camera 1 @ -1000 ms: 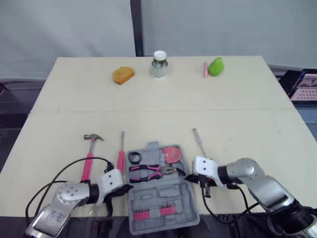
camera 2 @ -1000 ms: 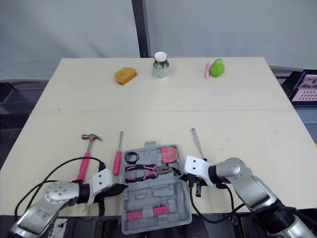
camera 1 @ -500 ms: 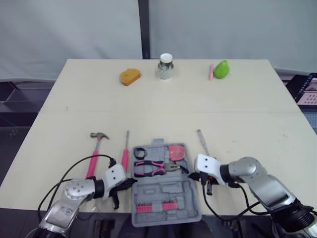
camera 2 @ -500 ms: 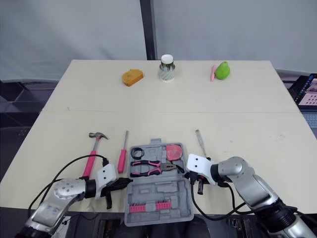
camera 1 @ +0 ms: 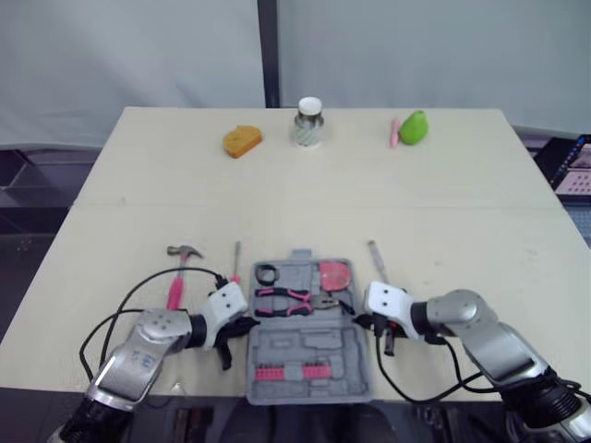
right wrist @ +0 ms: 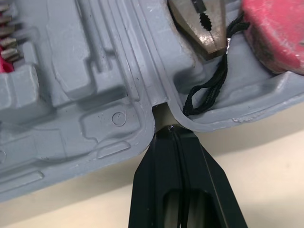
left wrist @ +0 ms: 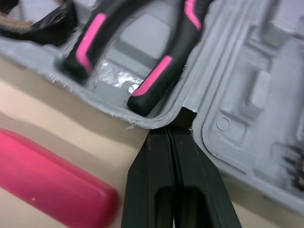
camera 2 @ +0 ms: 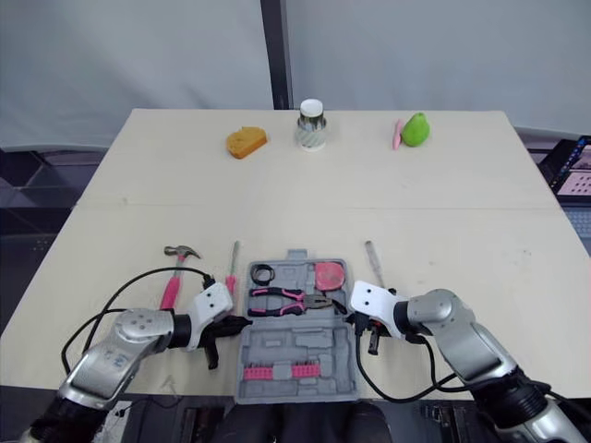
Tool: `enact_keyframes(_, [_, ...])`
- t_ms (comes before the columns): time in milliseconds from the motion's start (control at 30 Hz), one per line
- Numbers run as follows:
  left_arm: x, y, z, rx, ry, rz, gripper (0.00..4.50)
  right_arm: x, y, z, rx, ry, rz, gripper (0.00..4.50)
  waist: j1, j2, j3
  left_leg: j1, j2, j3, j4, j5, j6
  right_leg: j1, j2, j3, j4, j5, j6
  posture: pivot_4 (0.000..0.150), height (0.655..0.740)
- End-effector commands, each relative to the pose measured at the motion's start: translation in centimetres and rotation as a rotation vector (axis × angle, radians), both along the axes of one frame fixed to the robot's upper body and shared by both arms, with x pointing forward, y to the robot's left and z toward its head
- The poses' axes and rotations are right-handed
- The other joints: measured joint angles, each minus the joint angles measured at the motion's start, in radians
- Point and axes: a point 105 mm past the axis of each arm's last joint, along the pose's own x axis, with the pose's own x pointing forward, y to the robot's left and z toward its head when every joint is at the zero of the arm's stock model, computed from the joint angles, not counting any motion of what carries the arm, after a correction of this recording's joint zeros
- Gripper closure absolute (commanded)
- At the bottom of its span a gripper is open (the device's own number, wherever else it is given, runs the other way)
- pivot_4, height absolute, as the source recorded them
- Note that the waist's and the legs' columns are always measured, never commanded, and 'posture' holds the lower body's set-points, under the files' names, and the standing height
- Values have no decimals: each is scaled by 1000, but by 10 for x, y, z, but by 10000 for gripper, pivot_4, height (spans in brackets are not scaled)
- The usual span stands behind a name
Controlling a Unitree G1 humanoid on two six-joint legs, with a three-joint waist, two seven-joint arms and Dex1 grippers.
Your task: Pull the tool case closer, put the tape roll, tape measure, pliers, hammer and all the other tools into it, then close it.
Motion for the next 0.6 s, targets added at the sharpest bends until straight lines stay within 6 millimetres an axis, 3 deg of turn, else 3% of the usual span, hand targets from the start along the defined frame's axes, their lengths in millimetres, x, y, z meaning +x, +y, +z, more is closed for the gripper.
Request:
enact_keyframes(33, [-1,-29,25,-45,-54,-83,44839,0,12,6,40,-24,28,45000,-10,-1,1,0,0,0,0,0,0,0,0,0,0,0,0,1500,7400])
enact_keyframes(267, [2,-36,36,-39,-46,-83,44839,4,13,6,41,-36,16,45000,-19,-3,2,0,0,-1,-2,0,0,0,0,0,-1,0,0,1500,7400])
enact_keyframes(600, [2,-27,29,8,-44,-76,44839,13,10,6,25,-70,-6,45000,-31,-6,4,0,0,-1,-2,0,0,0,0,0,-1,0,0,1500,7400])
